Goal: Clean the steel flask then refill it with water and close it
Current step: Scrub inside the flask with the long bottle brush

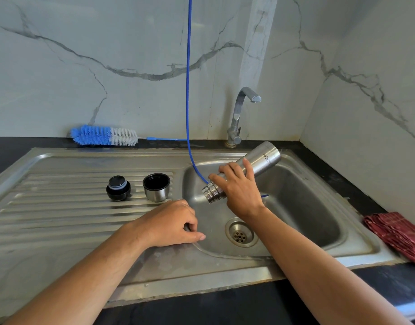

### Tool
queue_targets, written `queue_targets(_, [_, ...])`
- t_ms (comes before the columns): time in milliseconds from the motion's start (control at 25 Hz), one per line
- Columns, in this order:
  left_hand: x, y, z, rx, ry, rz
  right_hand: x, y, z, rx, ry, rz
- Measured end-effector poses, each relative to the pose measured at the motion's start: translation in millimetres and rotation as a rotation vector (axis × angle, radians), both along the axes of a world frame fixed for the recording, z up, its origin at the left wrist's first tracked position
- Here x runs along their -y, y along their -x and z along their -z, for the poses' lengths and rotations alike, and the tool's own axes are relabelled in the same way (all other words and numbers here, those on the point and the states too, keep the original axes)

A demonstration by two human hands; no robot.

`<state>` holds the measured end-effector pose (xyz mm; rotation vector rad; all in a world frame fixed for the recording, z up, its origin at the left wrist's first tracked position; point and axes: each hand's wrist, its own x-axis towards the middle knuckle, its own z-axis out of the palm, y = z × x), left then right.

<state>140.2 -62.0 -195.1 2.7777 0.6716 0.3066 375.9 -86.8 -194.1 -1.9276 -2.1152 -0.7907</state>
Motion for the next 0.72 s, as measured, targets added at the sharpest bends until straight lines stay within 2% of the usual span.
queue_targets(160, [7, 3, -4, 0.051, 0.039, -0.044, -3, -3, -13, -0.318, -0.08, 0.086])
queue_targets(360, [8, -11, -29, 0.393, 0.157, -0.165, -24, -10, -28, -0.934, -0.111, 0.157])
queue_targets(480, [-16, -37, -66, 0.51, 0.166, -0.213, -30, -24, -22, -1.24, -0.161, 0.113])
queue_targets(600, [-71, -87, -106, 0.525, 0.088, -0.292, -36, -39, -16, -1.4, -0.14, 0.12])
queue_targets(720, [-131, -146, -127, 0.453, 0.153, -0.38, -40, -46, -10, -1.461, -0.106, 0.147])
